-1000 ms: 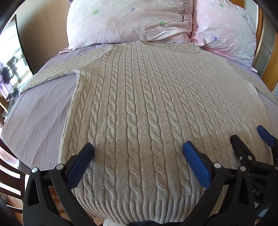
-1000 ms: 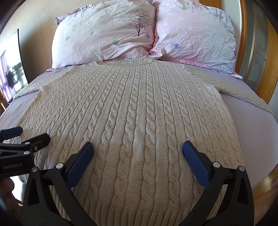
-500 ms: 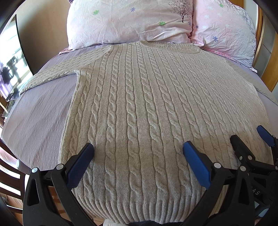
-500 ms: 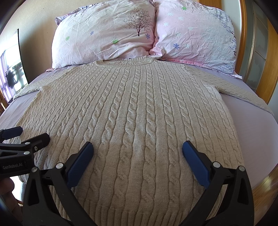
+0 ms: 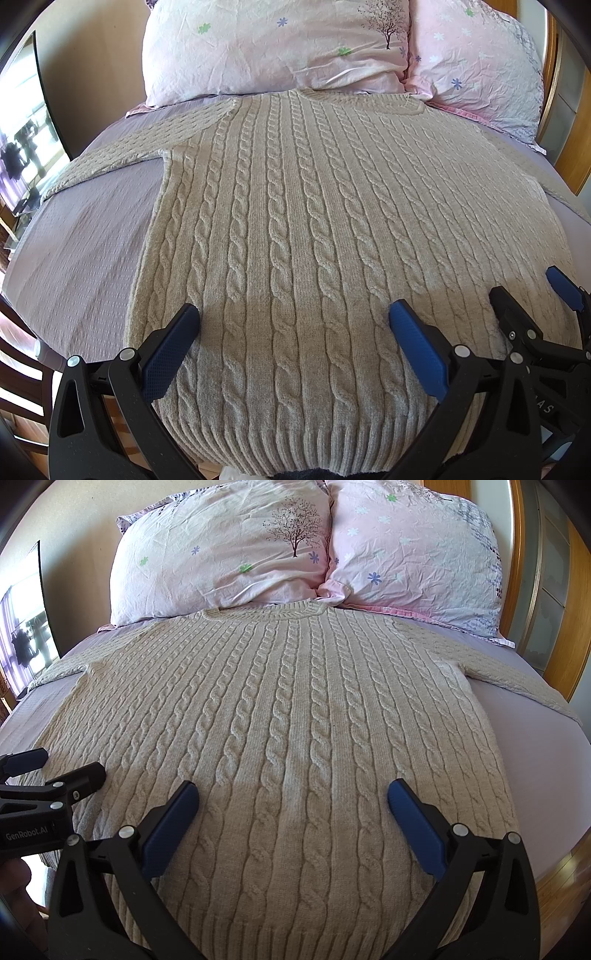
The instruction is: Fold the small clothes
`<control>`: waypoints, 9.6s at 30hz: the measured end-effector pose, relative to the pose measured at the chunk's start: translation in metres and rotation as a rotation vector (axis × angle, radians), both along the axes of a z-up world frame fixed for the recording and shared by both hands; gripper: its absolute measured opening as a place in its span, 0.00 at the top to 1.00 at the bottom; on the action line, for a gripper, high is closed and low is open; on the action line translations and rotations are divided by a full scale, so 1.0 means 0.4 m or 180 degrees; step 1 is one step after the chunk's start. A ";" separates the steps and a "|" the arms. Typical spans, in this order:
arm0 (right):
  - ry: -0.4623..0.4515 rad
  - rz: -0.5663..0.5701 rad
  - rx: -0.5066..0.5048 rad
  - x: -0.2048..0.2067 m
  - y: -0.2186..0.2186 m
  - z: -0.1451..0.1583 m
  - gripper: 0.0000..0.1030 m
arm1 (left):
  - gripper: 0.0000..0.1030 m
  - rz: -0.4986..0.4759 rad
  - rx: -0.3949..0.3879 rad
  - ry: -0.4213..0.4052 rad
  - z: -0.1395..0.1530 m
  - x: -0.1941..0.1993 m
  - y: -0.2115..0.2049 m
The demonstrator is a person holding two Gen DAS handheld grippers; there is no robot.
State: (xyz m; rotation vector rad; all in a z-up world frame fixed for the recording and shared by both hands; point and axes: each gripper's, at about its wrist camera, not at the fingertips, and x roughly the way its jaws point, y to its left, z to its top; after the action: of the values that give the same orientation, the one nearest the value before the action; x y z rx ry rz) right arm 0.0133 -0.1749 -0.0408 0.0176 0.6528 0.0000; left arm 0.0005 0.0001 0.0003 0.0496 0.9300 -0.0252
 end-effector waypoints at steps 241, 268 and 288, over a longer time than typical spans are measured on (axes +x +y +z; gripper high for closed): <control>0.0903 0.0906 0.2067 0.629 -0.331 0.052 0.48 | 0.52 -0.0850 -0.1663 0.0231 0.119 0.673 0.034; -0.0166 0.0462 0.1594 0.292 -0.355 0.154 0.02 | 0.01 -0.0837 -0.0318 -0.0404 0.098 0.314 0.012; 0.0717 0.0143 -0.0016 0.255 -0.103 0.041 0.02 | 0.01 -0.0744 -0.0006 0.0046 0.019 0.366 -0.034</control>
State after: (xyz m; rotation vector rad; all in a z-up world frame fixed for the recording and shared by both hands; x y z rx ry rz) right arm 0.1153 -0.2162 -0.0245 -0.0019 0.8782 0.0401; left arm 0.1468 -0.0135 0.0078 0.1564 0.9349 -0.2432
